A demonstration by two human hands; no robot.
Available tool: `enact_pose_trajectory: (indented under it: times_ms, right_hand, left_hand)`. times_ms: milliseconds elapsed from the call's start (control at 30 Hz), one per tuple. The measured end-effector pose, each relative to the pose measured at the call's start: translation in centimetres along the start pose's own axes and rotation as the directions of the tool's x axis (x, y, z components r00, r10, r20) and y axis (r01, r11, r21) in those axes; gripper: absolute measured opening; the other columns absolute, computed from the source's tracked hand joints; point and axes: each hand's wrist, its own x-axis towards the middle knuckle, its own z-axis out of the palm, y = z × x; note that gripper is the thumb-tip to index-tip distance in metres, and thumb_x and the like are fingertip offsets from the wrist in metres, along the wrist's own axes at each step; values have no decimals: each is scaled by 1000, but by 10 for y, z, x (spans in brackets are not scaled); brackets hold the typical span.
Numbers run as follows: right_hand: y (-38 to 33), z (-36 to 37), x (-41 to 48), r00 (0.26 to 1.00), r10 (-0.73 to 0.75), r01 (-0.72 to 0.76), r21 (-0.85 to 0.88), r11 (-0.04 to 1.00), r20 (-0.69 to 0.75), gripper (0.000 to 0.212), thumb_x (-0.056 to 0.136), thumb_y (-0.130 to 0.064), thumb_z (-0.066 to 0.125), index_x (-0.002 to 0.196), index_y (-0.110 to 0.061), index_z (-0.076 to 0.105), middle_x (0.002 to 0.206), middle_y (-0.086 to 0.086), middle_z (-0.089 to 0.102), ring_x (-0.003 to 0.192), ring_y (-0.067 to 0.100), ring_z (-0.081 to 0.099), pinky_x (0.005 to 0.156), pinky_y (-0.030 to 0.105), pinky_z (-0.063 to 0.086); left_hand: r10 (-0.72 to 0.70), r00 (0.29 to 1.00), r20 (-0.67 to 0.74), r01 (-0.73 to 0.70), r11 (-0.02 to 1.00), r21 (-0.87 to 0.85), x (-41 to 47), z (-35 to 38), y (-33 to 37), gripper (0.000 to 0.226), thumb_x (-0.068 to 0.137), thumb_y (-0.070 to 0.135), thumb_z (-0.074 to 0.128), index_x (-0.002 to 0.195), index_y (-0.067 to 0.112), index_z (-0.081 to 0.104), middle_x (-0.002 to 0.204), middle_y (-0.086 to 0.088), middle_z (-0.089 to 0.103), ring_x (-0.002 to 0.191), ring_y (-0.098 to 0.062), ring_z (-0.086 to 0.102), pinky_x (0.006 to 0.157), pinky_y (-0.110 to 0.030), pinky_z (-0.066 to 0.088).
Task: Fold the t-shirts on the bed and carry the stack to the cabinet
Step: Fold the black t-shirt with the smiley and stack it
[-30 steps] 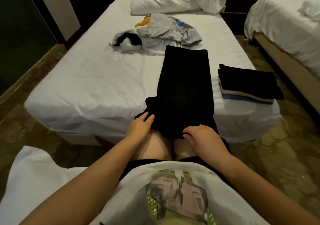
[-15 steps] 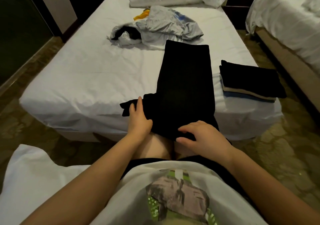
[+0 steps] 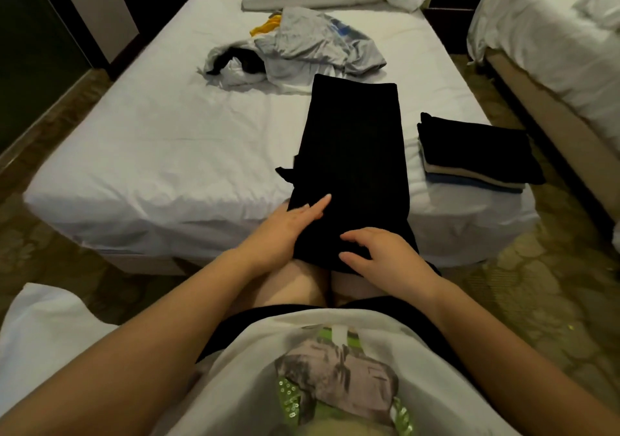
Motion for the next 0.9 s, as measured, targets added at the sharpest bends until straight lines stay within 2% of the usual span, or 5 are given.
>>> enact_pose_trajectory:
  times_ms: [100, 200, 367, 667, 900]
  right_hand:
    - [4, -2, 0, 998, 44, -40, 83, 996, -46, 38, 93, -36, 54, 129, -25, 54, 123, -6, 57, 112, 9, 53, 91, 21, 41]
    - [6, -1, 4, 996, 79, -71, 131, 989, -52, 33, 92, -32, 55, 125, -24, 57, 119, -6, 60, 109, 8, 54, 91, 21, 43]
    - [7, 2, 24, 998, 51, -48, 74, 996, -38, 35, 91, -30, 57, 126, -26, 56, 123, -5, 57, 114, 14, 52, 95, 27, 43]
    - [1, 24, 87, 998, -63, 60, -453, 889, 8, 51, 91, -27, 47, 140, -37, 35, 149, -1, 30, 135, 28, 24, 103, 44, 30]
    - [13, 4, 100, 867, -366, 215, -410, 886, -337, 30, 85, -20, 43, 97, -25, 70, 99, -7, 71, 111, 24, 59, 99, 35, 23]
  left_hand:
    - [-50, 998, 44, 54, 994, -94, 1, 0, -2, 50, 97, 8, 37, 144, 21, 28, 133, 21, 35, 105, 23, 39, 87, 7, 25]
    - [-87, 995, 53, 94, 987, -127, -2, 1, -13, 69, 91, -9, 38, 145, 24, 12, 144, -2, 41, 130, -8, 39, 98, -4, 26]
    - [-129, 991, 42, 136, 947, -292, -4, 1, -23, 70, 88, -16, 42, 146, 16, 19, 143, -9, 41, 119, 3, 39, 86, 5, 29]
    - [-180, 983, 29, 178, 912, -369, -2, 6, -28, 67, 87, -15, 45, 144, 15, 27, 132, -4, 52, 119, 4, 38, 86, 5, 28]
    - [-286, 950, -122, 206, 874, -440, -14, 8, -39, 68, 87, 1, 55, 144, 25, 25, 139, 13, 38, 125, -3, 35, 91, -9, 31]
